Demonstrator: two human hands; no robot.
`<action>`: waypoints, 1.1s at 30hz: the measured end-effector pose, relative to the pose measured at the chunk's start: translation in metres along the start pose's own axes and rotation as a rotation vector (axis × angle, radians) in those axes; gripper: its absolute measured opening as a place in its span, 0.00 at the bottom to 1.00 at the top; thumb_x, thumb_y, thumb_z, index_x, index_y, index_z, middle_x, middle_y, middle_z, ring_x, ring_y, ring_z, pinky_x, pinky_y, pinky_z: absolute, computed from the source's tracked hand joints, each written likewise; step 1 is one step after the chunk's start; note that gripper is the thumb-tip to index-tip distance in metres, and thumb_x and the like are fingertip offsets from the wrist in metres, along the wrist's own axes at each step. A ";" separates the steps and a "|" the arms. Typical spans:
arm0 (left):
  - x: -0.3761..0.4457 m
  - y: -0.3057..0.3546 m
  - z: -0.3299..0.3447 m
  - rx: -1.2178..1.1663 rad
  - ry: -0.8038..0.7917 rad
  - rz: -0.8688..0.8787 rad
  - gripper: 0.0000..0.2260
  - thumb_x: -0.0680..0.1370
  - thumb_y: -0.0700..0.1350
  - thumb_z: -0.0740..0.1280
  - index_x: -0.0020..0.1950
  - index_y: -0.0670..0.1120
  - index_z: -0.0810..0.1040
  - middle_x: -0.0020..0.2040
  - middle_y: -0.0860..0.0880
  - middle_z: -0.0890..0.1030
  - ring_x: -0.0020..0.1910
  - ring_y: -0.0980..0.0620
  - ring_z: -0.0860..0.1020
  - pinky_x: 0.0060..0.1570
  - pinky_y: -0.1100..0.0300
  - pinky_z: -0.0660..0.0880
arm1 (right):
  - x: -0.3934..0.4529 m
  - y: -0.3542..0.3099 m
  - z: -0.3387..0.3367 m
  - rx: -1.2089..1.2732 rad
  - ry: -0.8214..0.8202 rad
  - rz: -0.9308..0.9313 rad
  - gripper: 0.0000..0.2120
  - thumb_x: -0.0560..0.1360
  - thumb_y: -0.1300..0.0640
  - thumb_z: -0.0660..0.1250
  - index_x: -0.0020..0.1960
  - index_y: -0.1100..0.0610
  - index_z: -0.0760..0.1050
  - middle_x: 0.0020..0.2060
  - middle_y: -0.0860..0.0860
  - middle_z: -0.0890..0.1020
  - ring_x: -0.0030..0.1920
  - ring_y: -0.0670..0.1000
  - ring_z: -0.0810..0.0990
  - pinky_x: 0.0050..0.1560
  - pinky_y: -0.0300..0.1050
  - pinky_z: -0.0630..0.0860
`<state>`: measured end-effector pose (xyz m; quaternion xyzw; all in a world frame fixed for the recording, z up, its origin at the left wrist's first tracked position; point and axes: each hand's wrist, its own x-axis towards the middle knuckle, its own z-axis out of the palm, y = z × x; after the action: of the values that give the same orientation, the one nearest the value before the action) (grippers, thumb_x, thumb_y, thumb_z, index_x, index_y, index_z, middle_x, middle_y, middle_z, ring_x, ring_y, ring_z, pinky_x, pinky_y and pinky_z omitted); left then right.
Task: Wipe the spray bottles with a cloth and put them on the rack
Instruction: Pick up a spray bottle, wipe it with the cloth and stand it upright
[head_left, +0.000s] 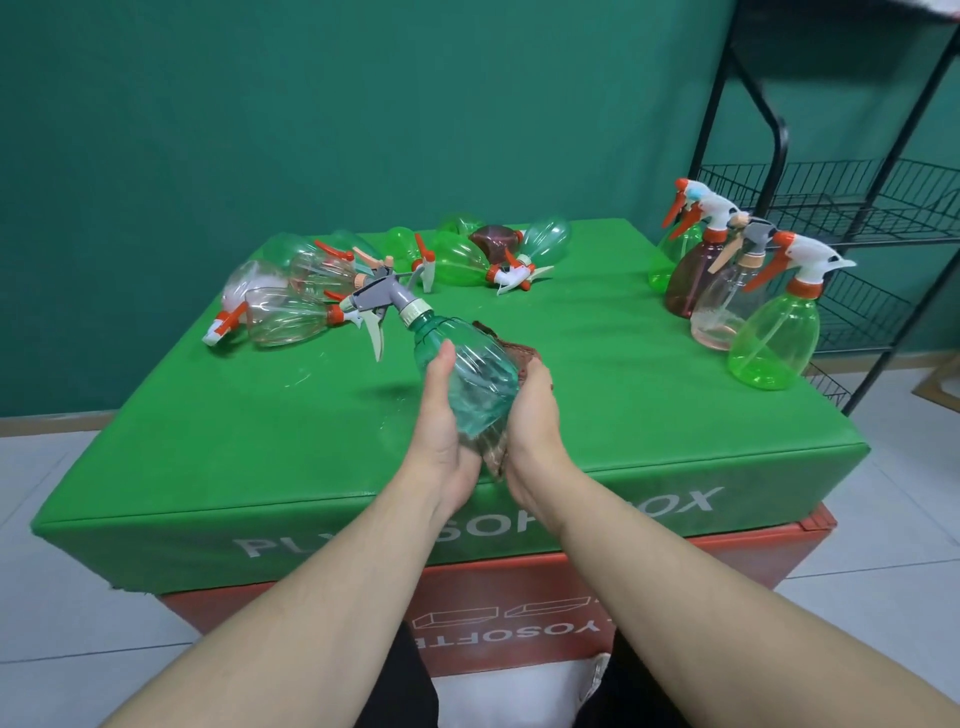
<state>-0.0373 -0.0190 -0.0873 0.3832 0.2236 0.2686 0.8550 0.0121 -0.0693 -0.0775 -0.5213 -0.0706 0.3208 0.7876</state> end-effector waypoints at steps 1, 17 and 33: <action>-0.001 -0.001 0.003 -0.002 0.020 -0.006 0.24 0.77 0.63 0.66 0.60 0.45 0.81 0.52 0.44 0.88 0.48 0.49 0.87 0.49 0.53 0.78 | -0.001 -0.001 0.000 0.101 -0.025 0.048 0.24 0.84 0.47 0.50 0.61 0.58 0.80 0.53 0.57 0.86 0.55 0.59 0.85 0.62 0.58 0.79; 0.020 -0.007 -0.011 0.602 0.135 0.376 0.24 0.74 0.49 0.79 0.62 0.52 0.69 0.52 0.53 0.82 0.42 0.66 0.82 0.42 0.72 0.75 | -0.001 0.000 -0.020 0.342 -0.280 0.208 0.23 0.85 0.53 0.50 0.69 0.62 0.76 0.62 0.60 0.82 0.63 0.60 0.81 0.71 0.58 0.72; 0.019 -0.009 -0.001 0.726 0.013 0.369 0.27 0.72 0.40 0.80 0.64 0.52 0.69 0.55 0.52 0.83 0.48 0.64 0.83 0.48 0.70 0.78 | 0.018 -0.014 -0.039 0.152 0.008 0.185 0.22 0.85 0.49 0.52 0.65 0.60 0.78 0.53 0.60 0.86 0.55 0.61 0.85 0.61 0.62 0.79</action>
<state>-0.0212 -0.0117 -0.0983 0.6922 0.2365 0.3236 0.6002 0.0494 -0.0926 -0.0869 -0.4656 0.0054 0.3946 0.7922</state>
